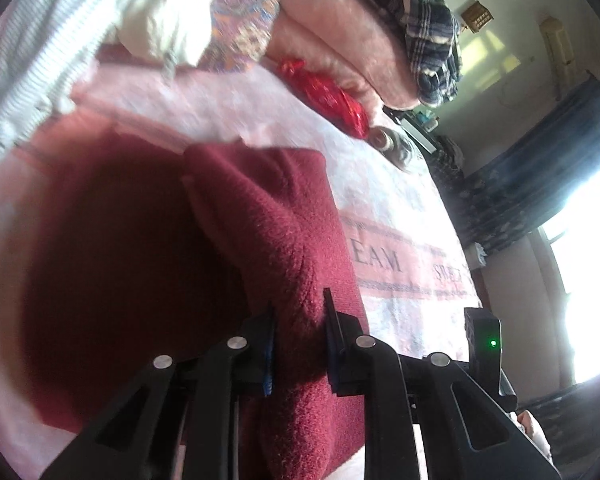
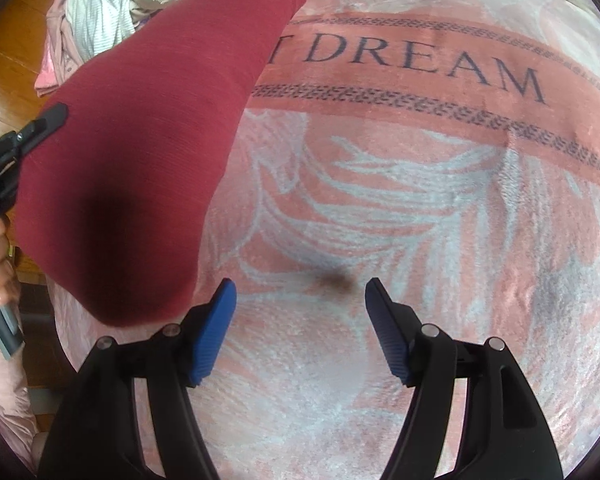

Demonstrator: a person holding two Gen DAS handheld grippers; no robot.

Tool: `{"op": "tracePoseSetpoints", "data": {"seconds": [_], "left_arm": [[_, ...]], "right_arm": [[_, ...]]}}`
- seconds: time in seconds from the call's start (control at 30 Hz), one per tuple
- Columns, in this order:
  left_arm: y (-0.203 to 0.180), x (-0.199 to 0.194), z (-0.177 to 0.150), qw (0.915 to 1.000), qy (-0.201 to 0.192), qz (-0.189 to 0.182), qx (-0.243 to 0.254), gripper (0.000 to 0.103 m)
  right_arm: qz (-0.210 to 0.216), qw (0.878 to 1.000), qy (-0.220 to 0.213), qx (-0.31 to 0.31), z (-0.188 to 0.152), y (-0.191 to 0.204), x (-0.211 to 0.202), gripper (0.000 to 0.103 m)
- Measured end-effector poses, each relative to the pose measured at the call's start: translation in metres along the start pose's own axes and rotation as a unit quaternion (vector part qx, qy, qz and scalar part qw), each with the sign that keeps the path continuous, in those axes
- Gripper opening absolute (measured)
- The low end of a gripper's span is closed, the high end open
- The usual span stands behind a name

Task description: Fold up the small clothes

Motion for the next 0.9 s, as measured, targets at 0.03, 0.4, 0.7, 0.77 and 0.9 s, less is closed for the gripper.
{"op": "tracePoseSetpoints", "data": {"seconds": [0.03,0.4,0.7,0.77,0.9], "left_arm": [[0.005,-0.006,0.001,1.0000,-0.002,0.005,0.001,0.019],[0.057,-0.055,0.006,0.9987,-0.011,0.047,0.013,0.019],[0.095,-0.046,-0.008,0.9977,0.004,0.064,0.020,0.019],[0.108,-0.035,-0.015,0.9973,0.014,0.071,0.012,0.019],[0.130,-0.011,-0.034,0.9965,0.036,0.075,-0.004,0.020]], "right_arm": [[0.001,1.000,0.000,-0.003,0.001,0.003,0.000,0.067],[0.000,1.000,0.006,-0.024,0.007,0.034,0.016,0.067],[-0.002,0.999,0.011,-0.035,0.008,0.059,0.032,0.067],[0.001,0.999,0.013,-0.038,0.005,0.063,0.033,0.067],[0.005,0.999,0.016,-0.043,0.007,0.078,0.039,0.067]]}}
Point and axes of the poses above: each gripper's, at about its wrist camera, not at the fingertips, and x roughly the way its jaws point, y to its left, z to its top, the point moved 1 cm from there along x, roughly the way its jaws point, and after that the axes turned 6 degrees about x, right-handed, at the moved point
